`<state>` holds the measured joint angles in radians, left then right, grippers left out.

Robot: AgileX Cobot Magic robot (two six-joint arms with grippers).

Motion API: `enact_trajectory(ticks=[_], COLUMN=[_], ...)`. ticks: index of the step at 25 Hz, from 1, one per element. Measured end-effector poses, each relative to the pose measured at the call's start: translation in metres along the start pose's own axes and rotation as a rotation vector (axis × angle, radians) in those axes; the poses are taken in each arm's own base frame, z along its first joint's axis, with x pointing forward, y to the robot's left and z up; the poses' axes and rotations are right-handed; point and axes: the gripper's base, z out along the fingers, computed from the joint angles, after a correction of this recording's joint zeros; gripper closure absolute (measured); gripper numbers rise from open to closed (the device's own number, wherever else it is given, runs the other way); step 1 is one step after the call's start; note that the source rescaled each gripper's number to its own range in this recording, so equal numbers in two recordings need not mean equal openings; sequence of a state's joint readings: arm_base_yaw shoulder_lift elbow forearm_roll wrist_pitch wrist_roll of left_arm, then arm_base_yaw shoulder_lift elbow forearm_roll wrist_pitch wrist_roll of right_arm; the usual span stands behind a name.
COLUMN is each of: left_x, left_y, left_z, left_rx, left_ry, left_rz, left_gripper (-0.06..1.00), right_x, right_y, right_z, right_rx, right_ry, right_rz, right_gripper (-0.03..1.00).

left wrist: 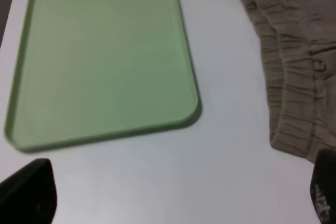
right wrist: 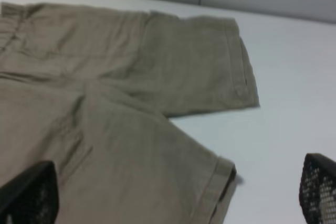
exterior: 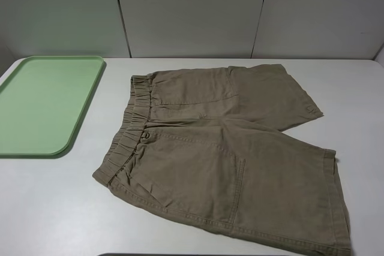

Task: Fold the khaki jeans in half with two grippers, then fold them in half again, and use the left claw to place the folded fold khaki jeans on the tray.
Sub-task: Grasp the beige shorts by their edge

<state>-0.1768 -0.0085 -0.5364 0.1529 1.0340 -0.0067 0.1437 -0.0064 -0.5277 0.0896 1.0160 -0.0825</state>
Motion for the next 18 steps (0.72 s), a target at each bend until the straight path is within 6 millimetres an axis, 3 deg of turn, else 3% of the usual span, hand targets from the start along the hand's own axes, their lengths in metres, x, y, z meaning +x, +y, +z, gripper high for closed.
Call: enact_trajectory(ticks=[6,9,12,18], left_x=[-0.014,-0.025,-0.034,-0.047], left_y=[0.002,0.000,-0.004,-0.019], left_z=[-0.007,0.006,0.023,0.057], left_rx=[0.060,0.092,0.136,0.262], left_ry=[-0.062,0.011,0.109,0.278], left_rz=[0.141,0.220,0.318,0.579], left_gripper=[-0.06,-0.06,-0.06,-0.06], right_x=[-0.028,-0.038,-0.052,-0.055], right_y=[0.002,0.002,0.003,0.010], right_z=[0.002,0.010,0.033,0.068], right_rx=[-0.068,-0.094,-0.143,-0.261], right_ry=[0.020,0.062,0.161,0.318], right_rz=[-0.101,-0.134,-0.206,-0.389], right_gripper=[-0.03,-0.03,-0.03,-0.03])
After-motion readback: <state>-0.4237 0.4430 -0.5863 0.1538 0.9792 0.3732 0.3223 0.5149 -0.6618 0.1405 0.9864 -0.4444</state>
